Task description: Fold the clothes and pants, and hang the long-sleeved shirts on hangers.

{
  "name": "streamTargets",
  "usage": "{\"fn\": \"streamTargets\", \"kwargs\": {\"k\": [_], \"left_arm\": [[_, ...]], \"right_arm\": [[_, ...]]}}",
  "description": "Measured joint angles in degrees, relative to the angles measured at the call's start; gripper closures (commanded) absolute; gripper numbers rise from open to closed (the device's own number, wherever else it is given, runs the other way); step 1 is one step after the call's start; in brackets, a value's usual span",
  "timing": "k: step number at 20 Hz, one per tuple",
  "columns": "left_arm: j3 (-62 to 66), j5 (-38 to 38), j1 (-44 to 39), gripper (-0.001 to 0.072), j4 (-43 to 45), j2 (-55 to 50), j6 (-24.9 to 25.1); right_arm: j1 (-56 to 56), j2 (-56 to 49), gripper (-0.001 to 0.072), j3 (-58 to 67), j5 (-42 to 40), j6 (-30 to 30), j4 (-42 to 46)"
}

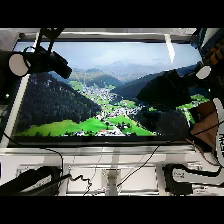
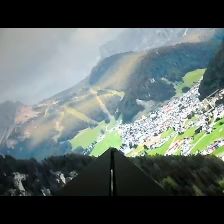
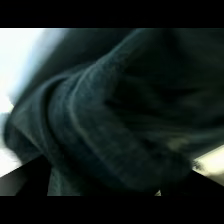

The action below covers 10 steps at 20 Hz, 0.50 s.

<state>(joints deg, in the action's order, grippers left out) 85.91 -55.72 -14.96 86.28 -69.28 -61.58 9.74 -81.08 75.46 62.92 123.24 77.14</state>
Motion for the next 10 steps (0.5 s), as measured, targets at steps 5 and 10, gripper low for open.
{"fn": "streamTargets", "kwargs": {"k": [5,10], "left_arm": [[0.00,0.00,0.02,0.0683,0.02,-0.04,0.00],[-0.02,0.02,0.02,0.0683,0.02,-1.03,0.00]], "right_arm": [[6.43,0.96,0.0258,-0.07,11.10,-8.96,14.53],[10.69,5.62,0.0642,-0.07,12.50,-18.60,18.01]]}}
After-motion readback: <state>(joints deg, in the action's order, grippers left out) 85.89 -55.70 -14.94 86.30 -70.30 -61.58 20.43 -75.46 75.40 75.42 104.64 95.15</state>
